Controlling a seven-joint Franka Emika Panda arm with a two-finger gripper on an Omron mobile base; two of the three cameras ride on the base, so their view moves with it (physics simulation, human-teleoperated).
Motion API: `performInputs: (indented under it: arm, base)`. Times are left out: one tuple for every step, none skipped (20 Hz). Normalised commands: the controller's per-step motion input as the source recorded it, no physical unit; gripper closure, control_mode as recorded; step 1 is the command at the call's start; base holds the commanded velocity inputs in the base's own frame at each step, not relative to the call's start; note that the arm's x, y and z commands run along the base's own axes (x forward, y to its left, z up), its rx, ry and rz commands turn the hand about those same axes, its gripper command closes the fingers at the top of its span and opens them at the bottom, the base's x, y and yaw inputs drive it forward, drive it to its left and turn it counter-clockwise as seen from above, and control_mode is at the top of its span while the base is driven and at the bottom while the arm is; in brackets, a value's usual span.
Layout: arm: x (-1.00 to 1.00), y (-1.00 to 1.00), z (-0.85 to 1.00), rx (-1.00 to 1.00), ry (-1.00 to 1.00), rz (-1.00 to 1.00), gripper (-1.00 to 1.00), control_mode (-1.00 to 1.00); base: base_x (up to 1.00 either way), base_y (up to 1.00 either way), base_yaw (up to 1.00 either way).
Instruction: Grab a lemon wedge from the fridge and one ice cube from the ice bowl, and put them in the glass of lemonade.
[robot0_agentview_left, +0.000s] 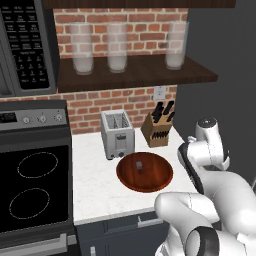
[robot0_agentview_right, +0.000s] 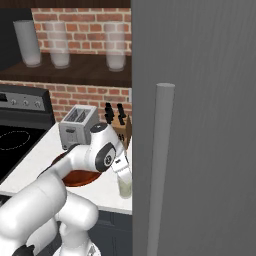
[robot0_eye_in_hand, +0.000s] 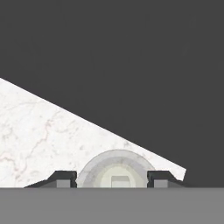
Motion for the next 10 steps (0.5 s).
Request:
performInputs:
  arm:
    - [0.00, 0.00, 0.00, 0.00, 0.00, 0.00, -1.00, -1.00]
    - [0.00, 0.00, 0.00, 0.00, 0.00, 0.00, -1.00, -1.00]
    - [0.00, 0.00, 0.00, 0.00, 0.00, 0.00, -1.00, -1.00]
    - [0.00, 0.00, 0.00, 0.00, 0.00, 0.00, -1.00, -1.00]
    - [0.00, 0.00, 0.00, 0.00, 0.00, 0.00, -1.00, -1.00]
    - [-0.12, 0.00, 0.00, 0.00, 0.00, 0.00, -1.00, -1.00]
    - [-0.22, 0.00, 0.00, 0.00, 0.00, 0.00, -1.00, -1.00]
    - [-0.22, 0.00, 0.00, 0.00, -0.01, 0.00, -1.00, -1.00]
    - [-0.24, 0.00, 0.00, 0.00, -0.03, 0.00, -1.00, -1.00]
    - [-0.29, 0.05, 0.01, 0.00, -0.04, 0.00, -1.00, -1.00]
  base:
    - [0.00, 0.00, 0.00]
    - [0.00, 0.00, 0.00]
    - [0.00, 0.00, 0.00]
    - [0.00, 0.00, 0.00]
    - [0.00, 0.00, 0.00]
    - [0.00, 0.00, 0.00]
    - [0.00, 0.00, 0.00]
    - [0.00, 0.00, 0.00]
    - [0.00, 0.00, 0.00]
    - [0.00, 0.00, 0.00]
